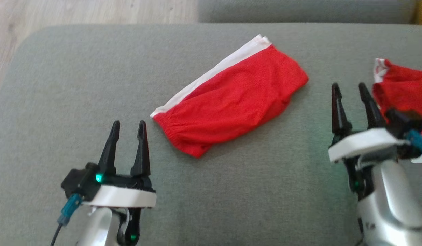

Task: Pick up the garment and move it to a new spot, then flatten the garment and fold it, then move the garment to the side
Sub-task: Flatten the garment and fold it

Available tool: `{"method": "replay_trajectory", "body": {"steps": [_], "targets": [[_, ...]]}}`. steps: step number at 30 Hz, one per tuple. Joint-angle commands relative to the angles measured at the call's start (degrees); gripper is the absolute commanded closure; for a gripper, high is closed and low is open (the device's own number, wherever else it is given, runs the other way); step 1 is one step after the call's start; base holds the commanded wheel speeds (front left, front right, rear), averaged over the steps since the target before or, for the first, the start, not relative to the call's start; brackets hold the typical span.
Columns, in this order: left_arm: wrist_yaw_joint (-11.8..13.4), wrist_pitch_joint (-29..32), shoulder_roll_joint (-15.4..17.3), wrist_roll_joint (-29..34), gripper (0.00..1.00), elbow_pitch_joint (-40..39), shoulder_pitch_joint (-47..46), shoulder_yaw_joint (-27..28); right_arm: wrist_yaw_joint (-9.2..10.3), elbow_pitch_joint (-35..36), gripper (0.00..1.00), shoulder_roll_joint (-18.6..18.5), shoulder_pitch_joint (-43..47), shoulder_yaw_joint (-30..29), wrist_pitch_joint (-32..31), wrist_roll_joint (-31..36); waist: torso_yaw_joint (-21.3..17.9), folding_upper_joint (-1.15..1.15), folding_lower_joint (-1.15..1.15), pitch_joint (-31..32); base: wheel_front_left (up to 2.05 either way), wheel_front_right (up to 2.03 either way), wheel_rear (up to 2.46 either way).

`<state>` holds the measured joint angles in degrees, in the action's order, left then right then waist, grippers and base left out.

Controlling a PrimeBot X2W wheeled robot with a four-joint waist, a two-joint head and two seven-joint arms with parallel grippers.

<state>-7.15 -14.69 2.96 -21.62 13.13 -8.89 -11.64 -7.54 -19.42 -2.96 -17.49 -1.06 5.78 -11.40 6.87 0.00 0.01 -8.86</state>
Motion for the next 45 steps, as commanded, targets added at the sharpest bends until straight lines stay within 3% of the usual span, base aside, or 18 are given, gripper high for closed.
{"method": "replay_trajectory", "body": {"steps": [1,6,11,18,26,27,28,35,39,45], "targets": [[-0.24,-0.3,0.05,0.31,0.0,-1.41,-2.5,1.06,0.05,0.59,0.0,0.08,-3.14,0.82,-0.87,-0.89,1.86,0.0,-0.01,-1.85,0.0,0.0,0.0],[-0.31,-0.3,-0.03,-0.11,0.0,-0.93,-4.16,-0.5,0.05,-7.85,0.0,0.08,-10.42,-2.3,-4.85,-4.93,4.82,0.0,-0.01,-4.31,0.0,0.0,0.0],[-0.32,-0.3,-0.06,-1.38,0.0,-0.89,-5.64,-2.24,0.05,-19.61,0.0,0.08,-18.17,-7.0,-8.0,-4.35,7.59,0.0,-0.01,-6.4,0.0,0.0,0.0],[-0.33,-0.3,-0.07,-3.01,0.0,-0.91,-7.32,-4.2,0.05,-33.65,0.0,0.08,-26.68,-14.44,-10.03,3.83,10.85,0.0,-0.01,-8.75,0.0,0.0,0.0],[-0.33,-0.3,-0.08,-4.24,0.0,-0.9,-8.33,-5.19,0.05,-42.74,0.0,0.08,-31.44,-17.95,-10.99,12.14,12.64,0.0,-0.01,-9.93,0.0,0.0,0.0],[-0.33,-0.3,-0.08,-4.33,0.0,-0.91,-8.45,-5.28,0.05,-43.5,0.6,0.08,-31.94,-18.01,-10.85,12.76,12.76,0.0,-0.01,-10.05,0.0,0.0,0.0],[-0.34,-0.3,-0.08,-4.42,0.0,-0.92,-8.54,-5.33,0.05,-44.14,1.0,0.08,-32.4,-17.86,-10.48,13.27,12.82,0.0,-0.01,-10.15,0.0,0.0,0.0],[-0.31,-0.3,-0.08,-4.47,0.0,-0.62,-8.23,-4.75,0.05,-48.06,1.0,0.08,-35.22,-15.05,-1.24,10.25,11.03,0.0,-0.01,-9.52,0.0,0.0,0.0],[-0.31,-0.3,-0.08,-3.64,0.0,-0.25,-7.47,-4.03,0.05,-50.41,1.0,0.08,-35.72,-10.68,5.54,3.38,8.36,0.0,-0.01,-7.92,0.0,0.0,0.0],[-0.32,-0.3,-0.08,-2.19,0.0,-0.2,-6.18,-3.01,0.05,-48.82,1.0,0.08,-32.3,-4.0,8.82,-7.59,3.58,0.0,-0.01,-4.58,0.0,0.0,0.0]]}}
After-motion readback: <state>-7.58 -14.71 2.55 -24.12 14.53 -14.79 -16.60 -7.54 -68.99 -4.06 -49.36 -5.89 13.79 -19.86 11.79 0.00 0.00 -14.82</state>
